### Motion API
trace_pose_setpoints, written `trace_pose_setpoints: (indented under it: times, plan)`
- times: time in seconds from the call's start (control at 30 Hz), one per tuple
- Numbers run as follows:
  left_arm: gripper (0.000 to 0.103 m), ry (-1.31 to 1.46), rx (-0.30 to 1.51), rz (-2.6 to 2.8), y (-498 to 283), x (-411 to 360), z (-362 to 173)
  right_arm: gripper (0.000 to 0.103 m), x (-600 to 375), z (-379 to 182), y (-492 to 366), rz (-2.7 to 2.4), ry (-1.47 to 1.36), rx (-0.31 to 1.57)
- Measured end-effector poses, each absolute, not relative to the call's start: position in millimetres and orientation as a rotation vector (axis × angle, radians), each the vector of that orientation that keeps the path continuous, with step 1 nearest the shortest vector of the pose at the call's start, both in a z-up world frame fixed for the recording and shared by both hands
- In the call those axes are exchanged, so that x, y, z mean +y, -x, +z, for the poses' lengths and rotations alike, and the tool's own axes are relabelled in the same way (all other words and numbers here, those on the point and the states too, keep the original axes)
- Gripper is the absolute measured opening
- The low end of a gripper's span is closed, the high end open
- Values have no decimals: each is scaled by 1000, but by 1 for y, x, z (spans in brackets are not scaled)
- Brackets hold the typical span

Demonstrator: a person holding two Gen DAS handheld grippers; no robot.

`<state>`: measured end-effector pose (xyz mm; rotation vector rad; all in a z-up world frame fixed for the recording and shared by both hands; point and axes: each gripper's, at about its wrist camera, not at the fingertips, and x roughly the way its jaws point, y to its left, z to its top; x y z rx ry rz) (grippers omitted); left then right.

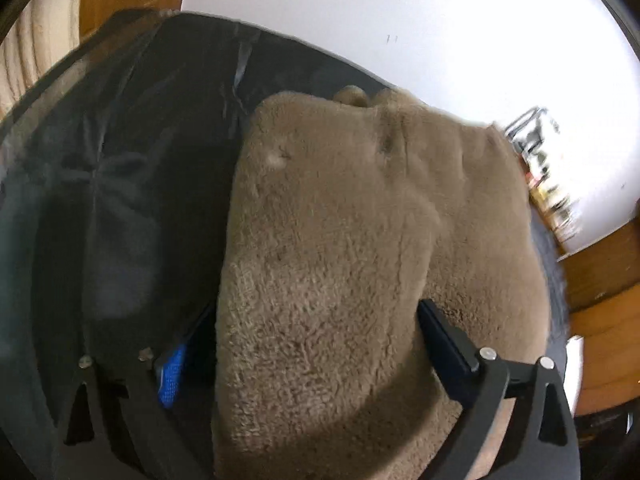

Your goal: Fold clothes

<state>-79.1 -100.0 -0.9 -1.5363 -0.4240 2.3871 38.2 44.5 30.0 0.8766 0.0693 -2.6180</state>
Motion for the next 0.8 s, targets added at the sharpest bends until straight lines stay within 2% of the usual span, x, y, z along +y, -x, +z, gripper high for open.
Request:
trace_pose_setpoints:
  times: [0.3, 0.5, 0.8]
  plan:
    - [100, 1604, -493, 2243, 94, -109, -3, 102, 46, 29, -40, -2619, -874, 69]
    - [101, 1644, -435, 2090, 109, -107, -3, 102, 43, 29, -38, -2621, -875, 70]
    - [102, 1559, -453, 2119, 104, -114, -2, 102, 45, 30, -39, -2624, -858, 65]
